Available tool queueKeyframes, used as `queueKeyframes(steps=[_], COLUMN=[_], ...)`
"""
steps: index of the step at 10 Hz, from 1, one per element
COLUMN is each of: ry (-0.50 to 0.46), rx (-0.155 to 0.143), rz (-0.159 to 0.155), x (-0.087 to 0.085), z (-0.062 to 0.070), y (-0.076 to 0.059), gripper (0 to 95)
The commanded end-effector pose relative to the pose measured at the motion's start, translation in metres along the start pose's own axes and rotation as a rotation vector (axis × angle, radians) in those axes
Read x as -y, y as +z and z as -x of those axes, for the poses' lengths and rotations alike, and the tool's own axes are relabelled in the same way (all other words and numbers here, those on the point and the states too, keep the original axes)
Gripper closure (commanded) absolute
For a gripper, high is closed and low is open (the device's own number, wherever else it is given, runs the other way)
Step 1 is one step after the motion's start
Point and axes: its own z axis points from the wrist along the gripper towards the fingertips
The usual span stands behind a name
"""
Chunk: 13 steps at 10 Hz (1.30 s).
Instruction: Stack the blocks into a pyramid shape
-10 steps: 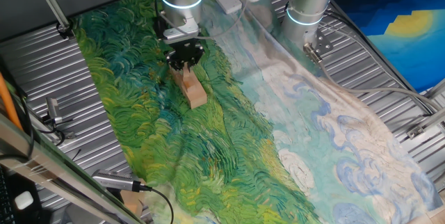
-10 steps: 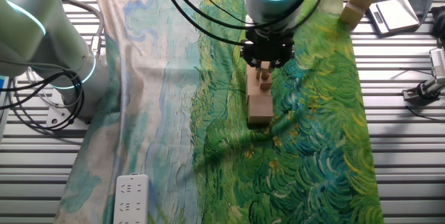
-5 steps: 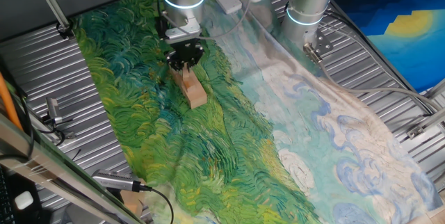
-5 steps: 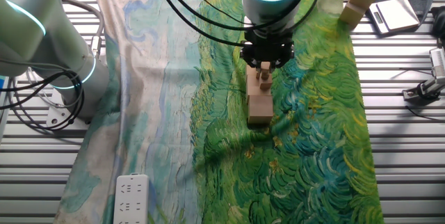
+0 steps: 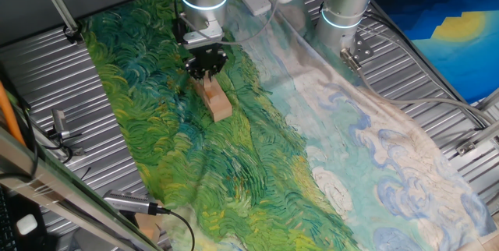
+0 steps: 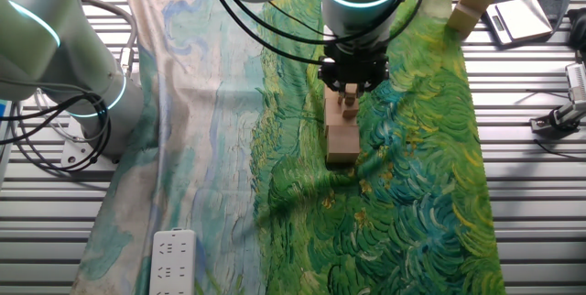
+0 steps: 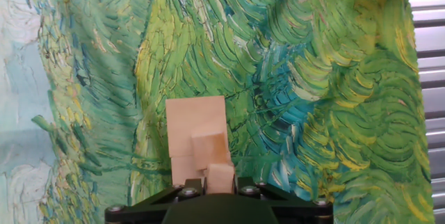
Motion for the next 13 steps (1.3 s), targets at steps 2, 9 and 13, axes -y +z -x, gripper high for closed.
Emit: queueKeyframes(steps=[2, 9, 13], ry=[-0.014, 0.013, 0.026], rx=[0.013, 0.034, 0.013], rz=[-0.002, 0.013, 0.033], x=[0.0, -0.001, 0.021], z=[0.0, 0.003, 0.008], y=[0.0, -0.004, -0.021], gripper=[57.0, 38.0, 38.0])
